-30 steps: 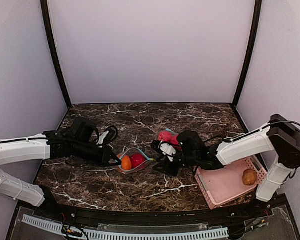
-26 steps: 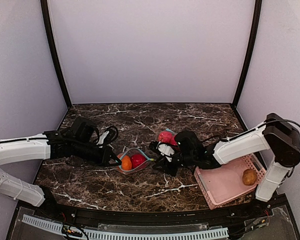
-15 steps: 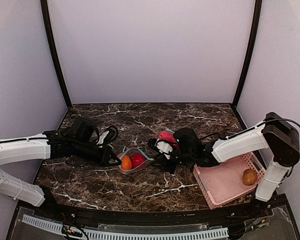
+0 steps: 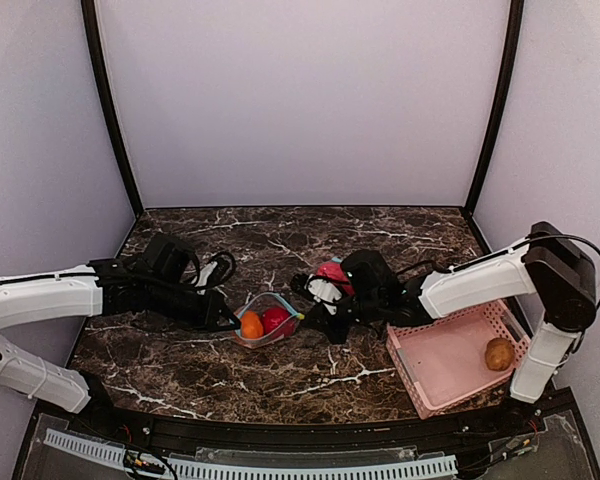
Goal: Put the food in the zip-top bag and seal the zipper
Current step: Pass from the left arm to the right, then pass from the right arm to the left
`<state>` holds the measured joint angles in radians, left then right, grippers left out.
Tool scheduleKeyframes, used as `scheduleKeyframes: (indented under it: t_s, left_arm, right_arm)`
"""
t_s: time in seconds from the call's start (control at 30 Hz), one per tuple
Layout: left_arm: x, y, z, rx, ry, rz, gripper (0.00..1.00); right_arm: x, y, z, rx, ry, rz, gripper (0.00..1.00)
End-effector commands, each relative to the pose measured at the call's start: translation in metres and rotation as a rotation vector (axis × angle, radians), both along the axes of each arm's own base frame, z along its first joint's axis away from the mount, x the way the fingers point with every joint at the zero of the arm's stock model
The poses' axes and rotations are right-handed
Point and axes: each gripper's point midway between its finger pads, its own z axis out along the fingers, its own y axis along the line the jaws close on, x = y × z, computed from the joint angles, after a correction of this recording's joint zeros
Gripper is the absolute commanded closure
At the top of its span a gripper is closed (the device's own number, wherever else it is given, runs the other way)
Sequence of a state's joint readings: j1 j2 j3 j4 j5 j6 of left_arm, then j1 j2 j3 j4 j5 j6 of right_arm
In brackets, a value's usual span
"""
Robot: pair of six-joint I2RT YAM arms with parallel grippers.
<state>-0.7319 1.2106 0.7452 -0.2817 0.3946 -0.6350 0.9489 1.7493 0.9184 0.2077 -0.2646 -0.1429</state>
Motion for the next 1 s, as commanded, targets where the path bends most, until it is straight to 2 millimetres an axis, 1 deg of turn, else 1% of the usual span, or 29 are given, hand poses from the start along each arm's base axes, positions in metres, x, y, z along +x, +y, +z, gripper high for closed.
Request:
scheduleKeyframes:
  t_s: [0.0, 0.03, 0.13, 0.17, 0.23, 0.3, 0.33, 0.37, 0.4, 0.43, 0.47, 0.5, 0.53, 0.57, 0.6, 0.63, 0.67, 0.7, 0.73, 0.77, 0.8, 0.83, 0.87, 0.9, 0.93, 0.97]
  left_arm:
    - [0.012, 0.022, 0.011, 0.096, -0.067, 0.081, 0.99]
    - [0.014, 0.027, 0.014, 0.114, -0.083, 0.096, 0.99]
    - [0.018, 0.049, 0.018, 0.203, -0.139, 0.148, 0.99]
    - [0.017, 0.052, 0.019, 0.216, -0.155, 0.140, 0.98]
    - [0.014, 0.056, 0.021, 0.233, -0.183, 0.112, 0.86]
    - [0.010, 0.056, 0.027, 0.226, -0.216, 0.067, 0.60]
    - [0.007, 0.054, 0.030, 0.215, -0.225, 0.046, 0.52]
    - [0.005, 0.053, 0.037, 0.201, -0.256, 0.016, 0.41]
    - [0.006, 0.051, 0.045, 0.187, -0.281, 0.003, 0.36]
    - [0.004, 0.050, 0.054, 0.170, -0.322, -0.028, 0.28]
    - [0.005, 0.047, 0.067, 0.148, -0.357, -0.042, 0.26]
    - [0.001, 0.044, 0.078, 0.124, -0.403, -0.085, 0.22]
    - [0.000, 0.040, 0.091, 0.093, -0.445, -0.109, 0.21]
    - [-0.006, 0.035, 0.103, 0.054, -0.493, -0.162, 0.20]
    - [-0.007, 0.030, 0.115, 0.016, -0.534, -0.182, 0.20]
    - [-0.015, 0.021, 0.125, -0.044, -0.572, -0.236, 0.20]
    - [-0.018, 0.017, 0.129, -0.074, -0.587, -0.259, 0.20]
    - [-0.026, 0.007, 0.134, -0.132, -0.601, -0.304, 0.20]
    - [-0.030, 0.002, 0.136, -0.159, -0.608, -0.324, 0.21]
    - [-0.040, -0.009, 0.135, -0.194, -0.617, -0.371, 0.21]
    - [-0.043, -0.016, 0.131, -0.200, -0.620, -0.395, 0.21]
    - [-0.054, -0.027, 0.129, -0.217, -0.636, -0.438, 0.21]
    - [-0.064, -0.037, 0.121, -0.218, -0.625, -0.480, 0.21]
    - [-0.064, -0.043, 0.120, -0.231, -0.639, -0.483, 0.21]
    - [-0.070, -0.052, 0.113, -0.235, -0.619, -0.506, 0.21]
    - [-0.071, -0.059, 0.114, -0.258, -0.634, -0.509, 0.21]
  right_arm:
    - [-0.014, -0.004, 0.021, 0.027, 0.056, 0.025, 1.00]
    - [-0.020, -0.006, 0.026, 0.030, 0.070, 0.039, 1.00]
    - [-0.044, -0.008, 0.045, 0.034, 0.102, 0.097, 1.00]
    - [-0.054, -0.010, 0.049, 0.019, 0.121, 0.118, 1.00]
    - [-0.073, -0.010, 0.058, -0.003, 0.142, 0.159, 1.00]
    - [-0.091, -0.009, 0.067, -0.012, 0.165, 0.204, 1.00]
    - [-0.100, -0.009, 0.072, -0.014, 0.185, 0.228, 1.00]
    - [-0.108, -0.008, 0.076, -0.018, 0.202, 0.251, 1.00]
    - [-0.115, -0.008, 0.079, -0.020, 0.218, 0.269, 1.00]
    - [-0.122, -0.008, 0.082, -0.021, 0.236, 0.288, 1.00]
    - [-0.128, -0.008, 0.086, -0.018, 0.252, 0.308, 1.00]
    - [-0.134, -0.007, 0.089, -0.012, 0.268, 0.326, 1.00]
    - [-0.138, -0.008, 0.092, -0.006, 0.287, 0.343, 1.00]
    - [-0.142, -0.008, 0.094, 0.001, 0.303, 0.358, 1.00]
    - [-0.146, -0.008, 0.095, 0.008, 0.319, 0.373, 1.00]
    - [-0.150, -0.008, 0.096, 0.012, 0.337, 0.390, 1.00]
    - [-0.153, -0.009, 0.095, 0.014, 0.353, 0.400, 1.00]
    - [-0.156, -0.009, 0.093, 0.013, 0.367, 0.409, 1.00]
    - [-0.156, -0.010, 0.090, 0.009, 0.375, 0.409, 1.00]
    - [-0.157, -0.011, 0.085, 0.001, 0.384, 0.408, 1.00]
    - [-0.157, -0.012, 0.082, -0.002, 0.387, 0.405, 1.00]
    - [-0.157, -0.013, 0.078, -0.007, 0.391, 0.400, 1.00]
    - [-0.157, -0.013, 0.075, -0.011, 0.395, 0.396, 1.00]
    - [-0.157, -0.013, 0.073, -0.010, 0.398, 0.394, 1.00]
    - [-0.157, -0.013, 0.070, -0.012, 0.403, 0.392, 1.00]
    - [-0.158, -0.012, 0.069, -0.012, 0.408, 0.394, 1.00]
